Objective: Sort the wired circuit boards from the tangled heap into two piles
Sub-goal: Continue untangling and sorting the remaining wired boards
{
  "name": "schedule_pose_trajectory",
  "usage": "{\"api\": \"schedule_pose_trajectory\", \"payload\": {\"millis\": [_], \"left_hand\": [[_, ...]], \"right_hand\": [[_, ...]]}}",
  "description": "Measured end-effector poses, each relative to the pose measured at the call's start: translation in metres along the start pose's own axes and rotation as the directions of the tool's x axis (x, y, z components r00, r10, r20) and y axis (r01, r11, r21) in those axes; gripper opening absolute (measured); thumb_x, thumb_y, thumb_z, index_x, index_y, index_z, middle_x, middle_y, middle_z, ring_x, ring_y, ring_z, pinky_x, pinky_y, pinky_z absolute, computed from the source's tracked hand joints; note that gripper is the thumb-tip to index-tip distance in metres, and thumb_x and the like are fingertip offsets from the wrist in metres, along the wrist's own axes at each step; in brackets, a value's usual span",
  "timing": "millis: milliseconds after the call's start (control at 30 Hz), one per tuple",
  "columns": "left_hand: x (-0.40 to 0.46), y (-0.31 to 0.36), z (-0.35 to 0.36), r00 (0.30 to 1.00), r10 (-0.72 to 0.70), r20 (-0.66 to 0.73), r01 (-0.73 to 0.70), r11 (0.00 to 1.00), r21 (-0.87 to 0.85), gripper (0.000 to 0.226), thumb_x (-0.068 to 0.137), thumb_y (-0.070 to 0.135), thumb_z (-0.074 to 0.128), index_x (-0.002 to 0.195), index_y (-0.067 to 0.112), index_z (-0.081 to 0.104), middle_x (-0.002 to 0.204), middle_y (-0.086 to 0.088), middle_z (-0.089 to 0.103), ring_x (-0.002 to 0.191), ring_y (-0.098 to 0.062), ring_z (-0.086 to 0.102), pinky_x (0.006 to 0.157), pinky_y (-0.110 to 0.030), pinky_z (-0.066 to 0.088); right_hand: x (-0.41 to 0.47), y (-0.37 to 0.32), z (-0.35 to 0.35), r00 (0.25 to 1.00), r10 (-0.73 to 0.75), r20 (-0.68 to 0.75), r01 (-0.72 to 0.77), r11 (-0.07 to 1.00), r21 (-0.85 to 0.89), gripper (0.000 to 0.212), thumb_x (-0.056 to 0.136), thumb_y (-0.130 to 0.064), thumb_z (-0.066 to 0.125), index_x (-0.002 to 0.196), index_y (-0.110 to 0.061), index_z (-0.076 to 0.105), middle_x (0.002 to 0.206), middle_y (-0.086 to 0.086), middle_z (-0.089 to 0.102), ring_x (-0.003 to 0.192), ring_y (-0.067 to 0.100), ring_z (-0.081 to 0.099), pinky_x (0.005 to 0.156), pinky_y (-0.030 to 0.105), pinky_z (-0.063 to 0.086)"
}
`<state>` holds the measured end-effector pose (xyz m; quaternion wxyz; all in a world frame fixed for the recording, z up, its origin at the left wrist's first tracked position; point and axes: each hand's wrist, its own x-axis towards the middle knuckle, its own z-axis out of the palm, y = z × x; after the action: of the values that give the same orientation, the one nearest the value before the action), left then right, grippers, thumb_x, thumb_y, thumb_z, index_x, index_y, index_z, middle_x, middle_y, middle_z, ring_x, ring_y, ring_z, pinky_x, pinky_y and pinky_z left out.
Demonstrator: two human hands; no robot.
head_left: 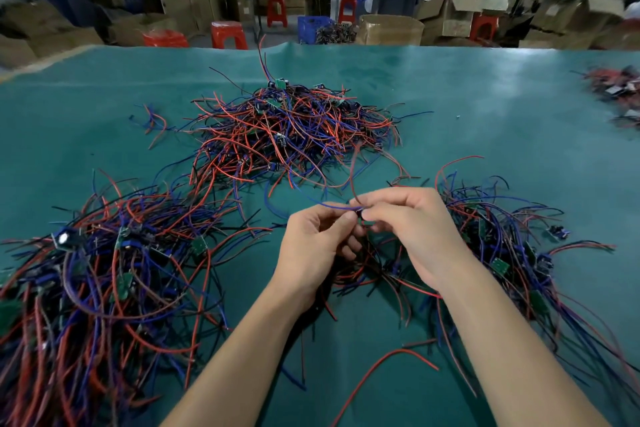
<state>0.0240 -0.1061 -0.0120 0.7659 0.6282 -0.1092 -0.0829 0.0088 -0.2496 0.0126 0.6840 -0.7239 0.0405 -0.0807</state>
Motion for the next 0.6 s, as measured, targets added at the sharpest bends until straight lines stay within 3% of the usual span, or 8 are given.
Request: {"api": "schedule_pose_trajectory", "payload": {"millis": [100,200,367,500,600], "left_hand": [[-0.001,0.000,-0.002,1.000,-0.007,0.006,0.007,0.999,0.036,0.017,0.095,-0.001,0.058,0.082,0.005,0.068,0.061,-0.003,0.065,0.045,-0.008,0.052,0.046,-0.016,0.044],[-0.003,-0.002,-0.002,1.000,-0.003,0.030,0.000,0.995,0.095,0.016,0.095,0.004,0.060,0.081,0.004,0.068,0.061,-0.007,0.062,0.044,-0.011,0.050,0.044,-0.019,0.042],[-0.003,-0.001,-0.001,0.999,-0.020,0.045,0.015,0.994,0.107,0.015,0.094,0.010,0.065,0.081,0.004,0.067,0.059,-0.002,0.063,0.043,-0.009,0.049,0.042,-0.018,0.040],[-0.002,0.001,-0.001,0.999,-0.025,0.019,0.024,0.997,0.078,0.018,0.095,0.013,0.065,0.077,0.008,0.067,0.057,-0.004,0.060,0.043,-0.010,0.049,0.040,-0.018,0.039],[-0.002,0.001,-0.001,1.000,-0.014,0.017,0.012,0.996,0.088,0.020,0.096,0.014,0.062,0.077,0.010,0.063,0.057,0.000,0.060,0.044,-0.009,0.049,0.041,-0.017,0.039]], "right_hand": [[0.000,-0.001,-0.007,0.996,0.027,0.089,-0.022,0.998,-0.050,0.021,0.072,-0.006,0.072,0.080,-0.021,0.085,0.089,0.009,0.080,0.081,0.016,0.066,0.065,0.027,0.049],[0.001,-0.002,-0.014,0.993,0.025,0.116,-0.013,0.995,-0.099,0.020,0.065,-0.014,0.072,0.081,-0.018,0.084,0.088,0.006,0.079,0.073,0.011,0.061,0.059,0.023,0.046],[0.001,-0.005,-0.025,0.984,-0.001,0.178,0.013,0.998,-0.066,0.014,0.066,-0.012,0.079,0.079,-0.012,0.082,0.091,0.033,0.068,0.062,0.015,0.051,0.054,0.025,0.043],[0.000,-0.004,-0.029,0.971,-0.032,0.237,0.047,0.997,-0.059,0.008,0.071,-0.013,0.080,0.077,-0.018,0.079,0.081,0.017,0.066,0.060,0.022,0.051,0.056,0.027,0.046],[-0.001,-0.003,-0.027,0.977,-0.068,0.204,0.083,0.994,-0.066,0.007,0.077,-0.016,0.081,0.077,-0.021,0.076,0.075,0.009,0.066,0.059,0.022,0.055,0.055,0.028,0.050]]}}
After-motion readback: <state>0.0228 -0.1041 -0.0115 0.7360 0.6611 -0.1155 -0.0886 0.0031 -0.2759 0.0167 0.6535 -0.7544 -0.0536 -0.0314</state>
